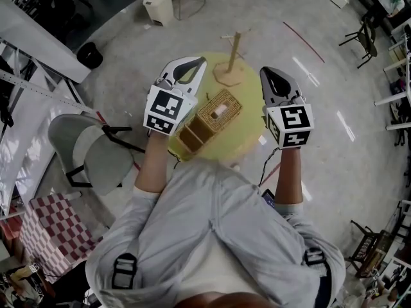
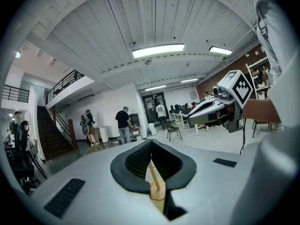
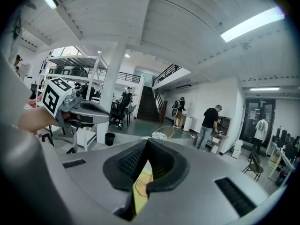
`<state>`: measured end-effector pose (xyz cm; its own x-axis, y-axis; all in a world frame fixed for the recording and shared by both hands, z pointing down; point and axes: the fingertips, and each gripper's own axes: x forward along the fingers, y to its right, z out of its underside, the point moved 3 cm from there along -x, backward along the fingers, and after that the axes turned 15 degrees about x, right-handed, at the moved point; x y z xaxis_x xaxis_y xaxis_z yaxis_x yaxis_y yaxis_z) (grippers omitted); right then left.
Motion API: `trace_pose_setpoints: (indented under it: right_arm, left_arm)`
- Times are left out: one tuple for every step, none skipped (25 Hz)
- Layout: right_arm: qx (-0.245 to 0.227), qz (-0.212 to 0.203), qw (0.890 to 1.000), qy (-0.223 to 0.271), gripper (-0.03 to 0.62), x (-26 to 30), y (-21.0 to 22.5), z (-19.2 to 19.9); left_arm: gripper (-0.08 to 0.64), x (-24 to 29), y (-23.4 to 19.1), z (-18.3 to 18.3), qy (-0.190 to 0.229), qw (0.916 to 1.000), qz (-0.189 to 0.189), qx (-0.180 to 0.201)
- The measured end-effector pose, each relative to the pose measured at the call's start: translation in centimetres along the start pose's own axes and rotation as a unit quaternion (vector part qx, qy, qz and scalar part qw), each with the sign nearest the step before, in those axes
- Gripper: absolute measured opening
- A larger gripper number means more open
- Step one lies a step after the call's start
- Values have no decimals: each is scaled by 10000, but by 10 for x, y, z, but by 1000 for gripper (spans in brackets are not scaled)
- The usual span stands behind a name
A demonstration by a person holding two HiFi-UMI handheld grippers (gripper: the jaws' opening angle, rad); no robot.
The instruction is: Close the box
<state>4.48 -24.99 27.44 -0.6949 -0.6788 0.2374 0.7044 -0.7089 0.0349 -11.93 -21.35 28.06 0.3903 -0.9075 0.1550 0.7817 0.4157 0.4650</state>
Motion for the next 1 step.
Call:
trace_pose_setpoints:
  right_arm:
    - [0,3,10000,-5,23,0,0,1]
  left_arm:
    - [29,0,1,1,-1,10000,6,-5]
